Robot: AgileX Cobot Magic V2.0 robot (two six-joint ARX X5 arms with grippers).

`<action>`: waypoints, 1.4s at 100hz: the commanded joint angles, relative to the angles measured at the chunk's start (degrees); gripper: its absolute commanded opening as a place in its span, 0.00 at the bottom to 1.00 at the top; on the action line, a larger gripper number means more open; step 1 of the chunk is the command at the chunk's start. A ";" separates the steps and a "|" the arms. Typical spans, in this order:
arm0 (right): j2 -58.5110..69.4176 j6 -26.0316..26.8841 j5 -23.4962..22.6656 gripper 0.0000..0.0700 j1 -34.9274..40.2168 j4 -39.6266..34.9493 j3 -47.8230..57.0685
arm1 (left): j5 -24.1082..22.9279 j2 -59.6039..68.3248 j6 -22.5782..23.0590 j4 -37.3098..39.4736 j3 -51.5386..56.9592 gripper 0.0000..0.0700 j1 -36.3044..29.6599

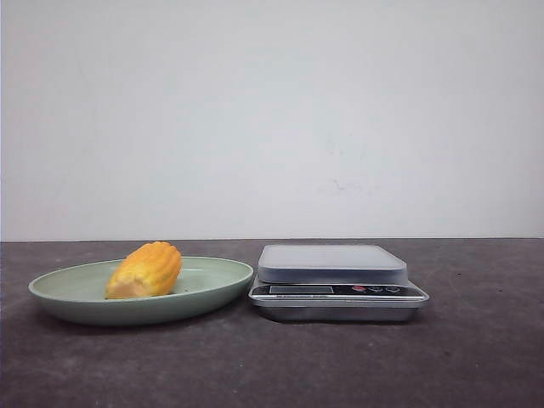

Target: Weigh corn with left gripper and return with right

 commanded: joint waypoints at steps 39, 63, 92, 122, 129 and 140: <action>-0.04 8.33 -1.95 0.00 0.09 5.68 -0.20 | 1.07 -0.04 -12.28 -0.20 -1.01 0.00 0.02; -0.04 15.30 -5.95 0.00 0.09 6.43 0.76 | 4.48 -0.04 -27.02 -0.24 -0.42 0.00 0.02; 2.89 13.44 -11.58 0.00 0.09 -7.63 17.73 | 18.25 3.26 -36.44 -4.63 11.82 0.01 0.02; 20.13 4.74 -11.65 0.00 0.09 -23.19 46.90 | 18.97 26.84 -19.71 -14.45 45.05 0.01 0.02; 23.93 3.13 -11.54 0.00 0.09 -24.63 52.98 | 18.95 33.27 -15.63 -15.82 54.14 0.01 0.02; 29.38 2.62 -11.52 0.00 0.09 -24.46 61.09 | 18.93 42.36 -13.42 -21.99 67.52 0.01 0.02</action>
